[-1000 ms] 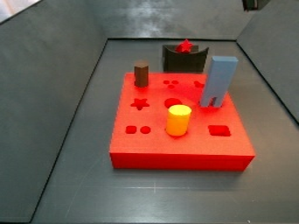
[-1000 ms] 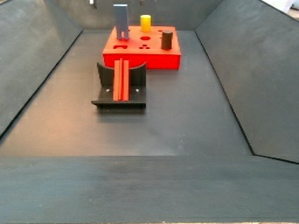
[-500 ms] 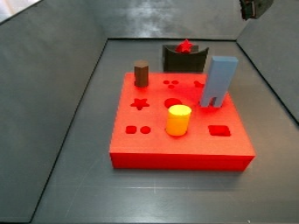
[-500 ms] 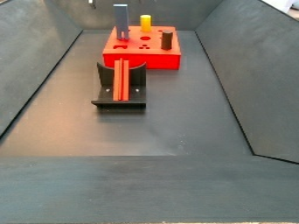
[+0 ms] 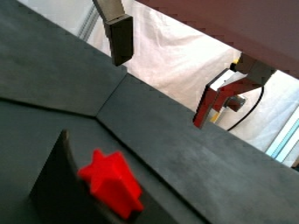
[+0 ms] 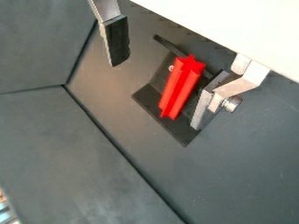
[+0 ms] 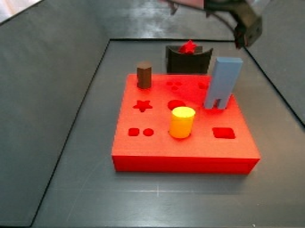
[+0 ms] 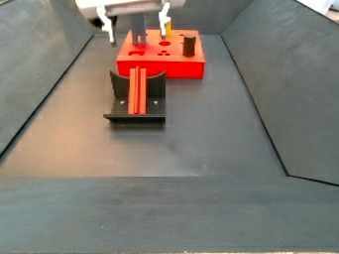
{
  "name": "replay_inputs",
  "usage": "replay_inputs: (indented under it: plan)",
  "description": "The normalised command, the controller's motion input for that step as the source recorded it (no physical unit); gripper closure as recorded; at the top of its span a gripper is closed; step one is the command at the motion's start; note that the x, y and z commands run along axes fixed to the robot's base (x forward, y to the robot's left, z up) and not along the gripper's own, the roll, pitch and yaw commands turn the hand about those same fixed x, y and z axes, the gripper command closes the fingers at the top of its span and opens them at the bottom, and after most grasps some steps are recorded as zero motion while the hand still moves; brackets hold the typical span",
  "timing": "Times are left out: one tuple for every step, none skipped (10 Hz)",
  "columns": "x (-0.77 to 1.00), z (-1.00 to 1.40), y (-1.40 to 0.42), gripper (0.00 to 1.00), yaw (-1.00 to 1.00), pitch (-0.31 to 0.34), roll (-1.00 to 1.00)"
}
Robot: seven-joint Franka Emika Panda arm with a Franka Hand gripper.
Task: Pick up the star object. Move up. Place the star object on the fixture. Regrasp the star object. Move to above the board. Insert the star object.
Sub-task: Regrasp the star object.
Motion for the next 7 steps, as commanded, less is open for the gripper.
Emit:
replay_inputs:
  plan:
    - [0.09,-1.0,0.05,0.0,0.09,-0.098,0.08]
    - [0.09,-1.0,0.04,0.0,0.07,-0.108,0.07]
    - [0.11,-1.0,0.03,0.0,0.02,-0.101,0.07]
    - [0.11,-1.0,0.03,0.0,0.01,-0.092,0.07]
    - [0.11,-0.91,0.02,0.0,-0.02,-0.071,0.08]
    - [0.1,-0.8,0.02,0.0,-0.02,-0.058,0.08]
    - [0.09,-0.56,0.01,0.0,-0.03,-0.029,0.07]
